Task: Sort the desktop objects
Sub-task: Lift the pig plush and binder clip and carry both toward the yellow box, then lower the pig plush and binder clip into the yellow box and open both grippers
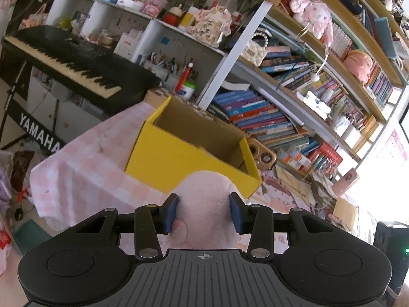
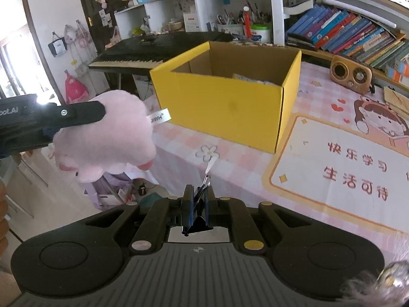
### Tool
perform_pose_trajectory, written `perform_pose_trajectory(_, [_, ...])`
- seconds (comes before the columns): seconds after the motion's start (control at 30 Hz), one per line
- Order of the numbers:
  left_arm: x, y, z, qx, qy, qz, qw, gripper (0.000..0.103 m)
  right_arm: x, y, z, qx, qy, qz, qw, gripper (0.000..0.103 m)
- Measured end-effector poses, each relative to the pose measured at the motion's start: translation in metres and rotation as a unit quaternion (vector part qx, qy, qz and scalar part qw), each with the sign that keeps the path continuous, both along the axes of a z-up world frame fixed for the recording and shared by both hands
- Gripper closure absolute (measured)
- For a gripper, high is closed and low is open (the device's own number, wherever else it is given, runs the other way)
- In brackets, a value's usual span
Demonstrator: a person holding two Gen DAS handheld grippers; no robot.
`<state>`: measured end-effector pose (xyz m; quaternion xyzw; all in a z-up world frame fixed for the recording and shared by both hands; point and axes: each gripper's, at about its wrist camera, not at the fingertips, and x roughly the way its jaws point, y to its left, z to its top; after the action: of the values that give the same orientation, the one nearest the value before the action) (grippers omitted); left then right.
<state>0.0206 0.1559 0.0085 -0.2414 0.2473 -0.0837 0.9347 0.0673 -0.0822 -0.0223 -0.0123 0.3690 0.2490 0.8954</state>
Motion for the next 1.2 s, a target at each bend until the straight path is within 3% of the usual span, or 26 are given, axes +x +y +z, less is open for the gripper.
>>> perform_pose_trajectory(0.5, [0.079, -0.006, 0.032, 0.031, -0.05, 0.015, 0.9982, 0.062, 0.061, -0.002, 0.049, 0.044, -0.055, 0.012, 0.997, 0.095])
perform_pose_trajectory(0.9, [0.168, -0.021, 0.013, 0.072, -0.019, 0.037, 0.9965, 0.062, 0.156, -0.012, 0.074, 0.054, -0.093, 0.01, 0.994, 0.095])
perform_pose_trajectory(1.2, [0.218, -0.031, -0.003, 0.125, 0.029, 0.042, 0.9909, 0.084, 0.229, -0.003, 0.059, 0.029, -0.083, 0.025, 0.996, 0.095])
